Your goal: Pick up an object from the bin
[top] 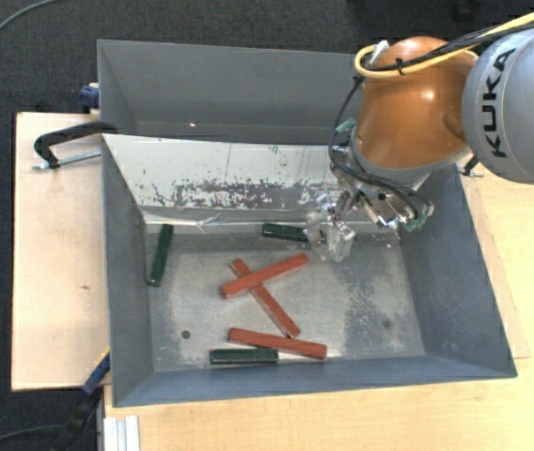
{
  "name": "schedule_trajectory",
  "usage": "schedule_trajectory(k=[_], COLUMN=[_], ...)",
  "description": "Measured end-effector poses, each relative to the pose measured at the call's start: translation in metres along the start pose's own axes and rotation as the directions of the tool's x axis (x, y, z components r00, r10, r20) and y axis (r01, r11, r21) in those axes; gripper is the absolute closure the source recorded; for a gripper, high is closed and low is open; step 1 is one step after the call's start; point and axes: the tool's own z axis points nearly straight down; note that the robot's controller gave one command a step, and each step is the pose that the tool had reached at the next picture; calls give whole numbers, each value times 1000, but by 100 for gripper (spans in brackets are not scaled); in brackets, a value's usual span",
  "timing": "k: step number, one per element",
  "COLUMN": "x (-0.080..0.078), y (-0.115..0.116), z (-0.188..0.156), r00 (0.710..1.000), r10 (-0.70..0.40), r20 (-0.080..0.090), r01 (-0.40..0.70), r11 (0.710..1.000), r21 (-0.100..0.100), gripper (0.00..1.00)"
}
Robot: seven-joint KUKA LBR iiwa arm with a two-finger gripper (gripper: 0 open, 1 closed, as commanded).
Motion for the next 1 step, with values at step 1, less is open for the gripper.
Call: schedule_trajectory(k=[1], x=[2], y=[0], z=[5], r00=[1000], r10=[1], r20=[-8], r01=[-1], r11=[1000], r21=[-5], gripper=[0])
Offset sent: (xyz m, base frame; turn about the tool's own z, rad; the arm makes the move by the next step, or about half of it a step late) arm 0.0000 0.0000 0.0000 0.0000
